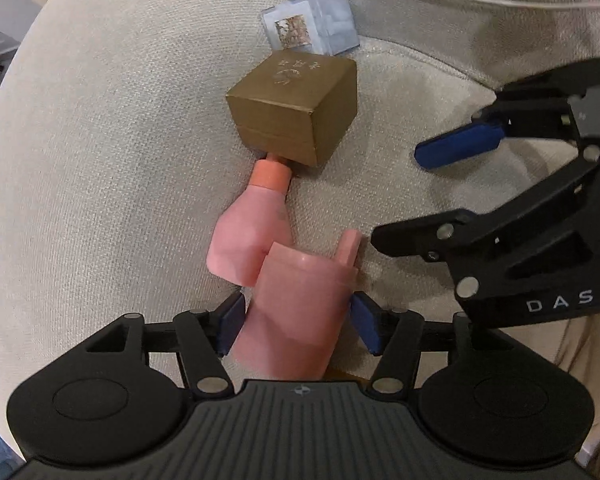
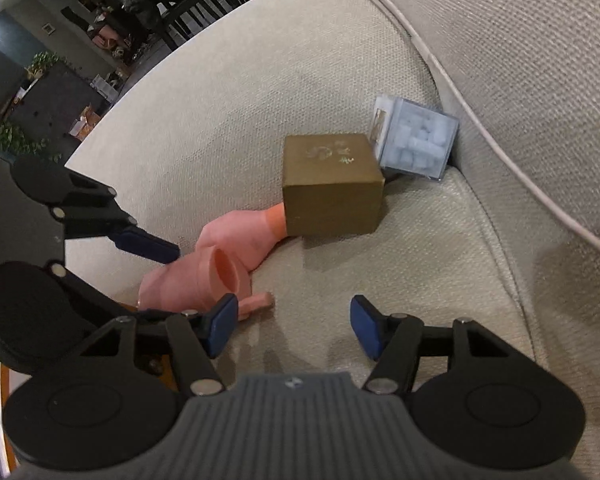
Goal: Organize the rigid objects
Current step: 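Grasp the pink cup with left tool while right grasps the pink spray bottle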
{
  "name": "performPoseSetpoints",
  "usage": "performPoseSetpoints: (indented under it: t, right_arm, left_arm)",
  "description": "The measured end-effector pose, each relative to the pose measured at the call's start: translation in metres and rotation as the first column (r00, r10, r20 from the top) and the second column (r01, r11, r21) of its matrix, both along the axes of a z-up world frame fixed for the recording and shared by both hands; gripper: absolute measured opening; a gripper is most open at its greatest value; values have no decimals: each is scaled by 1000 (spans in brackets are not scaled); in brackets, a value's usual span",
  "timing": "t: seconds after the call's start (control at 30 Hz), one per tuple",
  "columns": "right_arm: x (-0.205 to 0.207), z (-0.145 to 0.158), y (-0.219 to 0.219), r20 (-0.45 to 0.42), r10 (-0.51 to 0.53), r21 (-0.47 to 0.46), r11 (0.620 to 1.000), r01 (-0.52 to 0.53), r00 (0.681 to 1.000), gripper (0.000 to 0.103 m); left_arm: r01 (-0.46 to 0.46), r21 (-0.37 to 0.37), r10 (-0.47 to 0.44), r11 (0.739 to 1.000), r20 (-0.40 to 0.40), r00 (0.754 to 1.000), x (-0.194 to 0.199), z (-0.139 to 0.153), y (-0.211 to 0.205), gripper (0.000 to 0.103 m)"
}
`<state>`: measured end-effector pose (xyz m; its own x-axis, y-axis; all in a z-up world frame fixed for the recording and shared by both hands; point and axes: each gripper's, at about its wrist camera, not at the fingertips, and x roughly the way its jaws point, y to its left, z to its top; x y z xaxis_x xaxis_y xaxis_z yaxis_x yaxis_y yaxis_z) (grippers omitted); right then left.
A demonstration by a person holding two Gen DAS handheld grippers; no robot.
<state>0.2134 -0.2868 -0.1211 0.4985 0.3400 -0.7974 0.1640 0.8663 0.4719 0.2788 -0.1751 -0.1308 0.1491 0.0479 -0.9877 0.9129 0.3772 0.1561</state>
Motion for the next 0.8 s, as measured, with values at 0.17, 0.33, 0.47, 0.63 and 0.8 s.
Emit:
performPoseSetpoints:
  t: [0.17,0.33,0.47,0.63,0.8]
  right_arm:
    - [0,-3,-1,-10,-12,5,1000,13,1000,62]
    - [-4,-3,-6,-4,-36,16,999,36,999,62]
    - [-6,-6,-17,-21,-95,95,991,96,995,61]
    - [-3,-7,-16,-58,-160,111,980,166,985,60]
    - [24,-14,-16,-155,-268,252,920,300,951,60]
  left_arm:
    - [-57,1,57,998,34,998,-4,-14,-6,69]
    - [-92,-56,97,994,77,992,-18,-10,-4,67]
    - [-177,-191,198,965,96,975,-19,26,15,65]
    - [-286,-311,342,906,141,929,2,58,41,64]
    - [-352,-315,414,882,157,897,17,56,49,64]
